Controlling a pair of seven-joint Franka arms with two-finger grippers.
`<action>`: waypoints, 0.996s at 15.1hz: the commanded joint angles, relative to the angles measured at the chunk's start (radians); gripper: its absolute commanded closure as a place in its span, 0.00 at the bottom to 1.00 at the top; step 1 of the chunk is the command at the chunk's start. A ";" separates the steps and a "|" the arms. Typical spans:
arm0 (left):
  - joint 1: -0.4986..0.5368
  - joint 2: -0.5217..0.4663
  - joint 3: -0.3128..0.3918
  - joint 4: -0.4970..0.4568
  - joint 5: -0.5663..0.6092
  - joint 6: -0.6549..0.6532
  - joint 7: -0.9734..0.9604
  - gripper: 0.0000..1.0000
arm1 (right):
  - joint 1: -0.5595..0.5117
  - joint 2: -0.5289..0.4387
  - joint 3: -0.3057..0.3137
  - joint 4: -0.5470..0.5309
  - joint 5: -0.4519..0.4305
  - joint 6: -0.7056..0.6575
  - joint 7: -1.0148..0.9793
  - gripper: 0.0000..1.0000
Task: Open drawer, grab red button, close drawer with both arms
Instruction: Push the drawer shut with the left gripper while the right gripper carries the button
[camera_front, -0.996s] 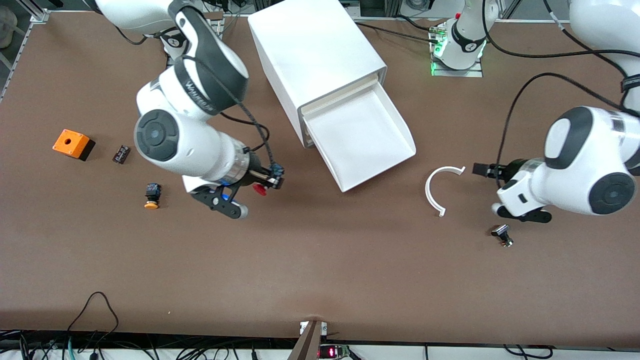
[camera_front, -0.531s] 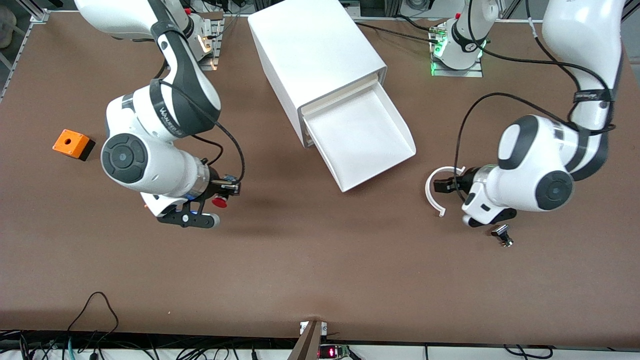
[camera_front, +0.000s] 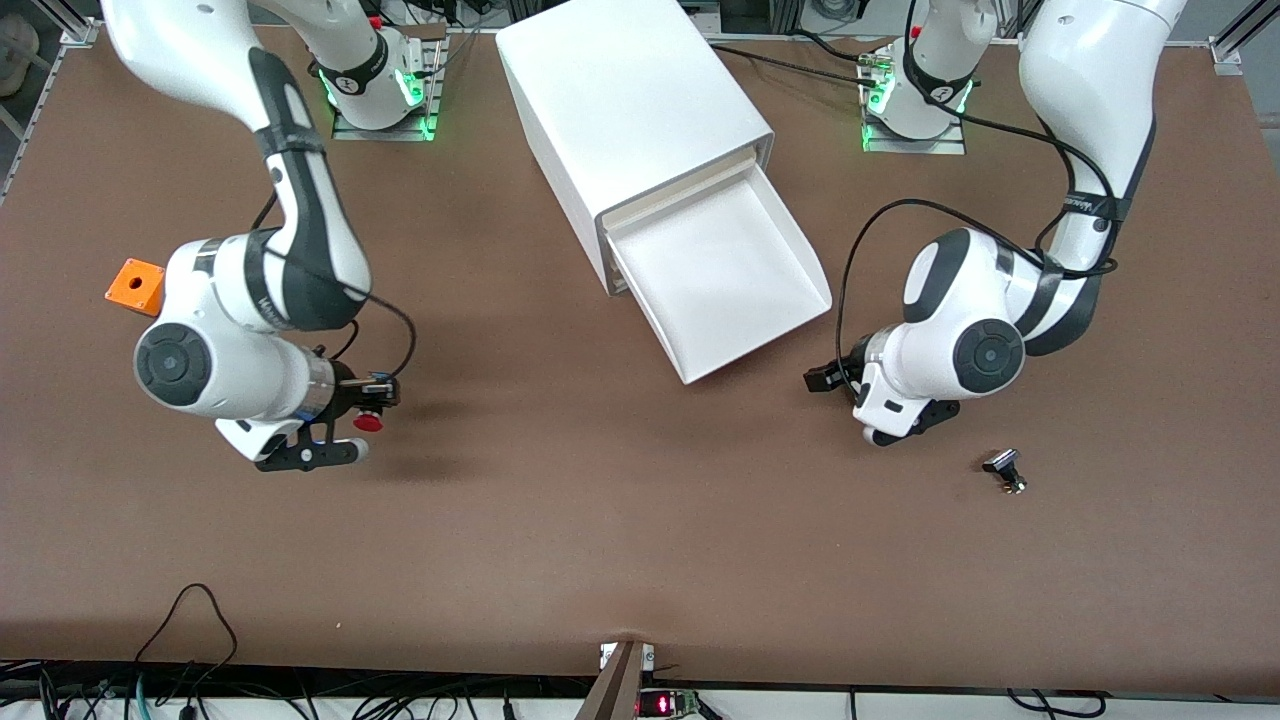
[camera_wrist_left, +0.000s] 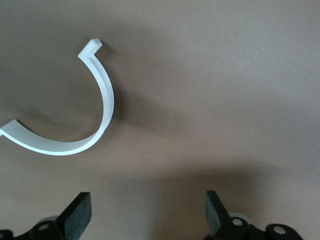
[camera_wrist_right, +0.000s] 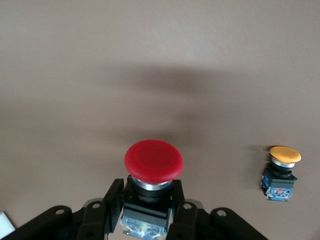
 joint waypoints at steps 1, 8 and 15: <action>-0.031 -0.022 0.006 -0.046 0.025 0.061 -0.082 0.00 | -0.054 -0.018 0.009 -0.084 0.069 0.030 -0.127 1.00; -0.116 -0.022 -0.004 -0.057 0.027 0.067 -0.226 0.00 | -0.093 0.014 0.009 -0.204 0.097 0.162 -0.318 1.00; -0.120 -0.027 -0.077 -0.098 0.011 0.046 -0.236 0.00 | -0.094 0.082 0.012 -0.205 0.126 0.188 -0.377 1.00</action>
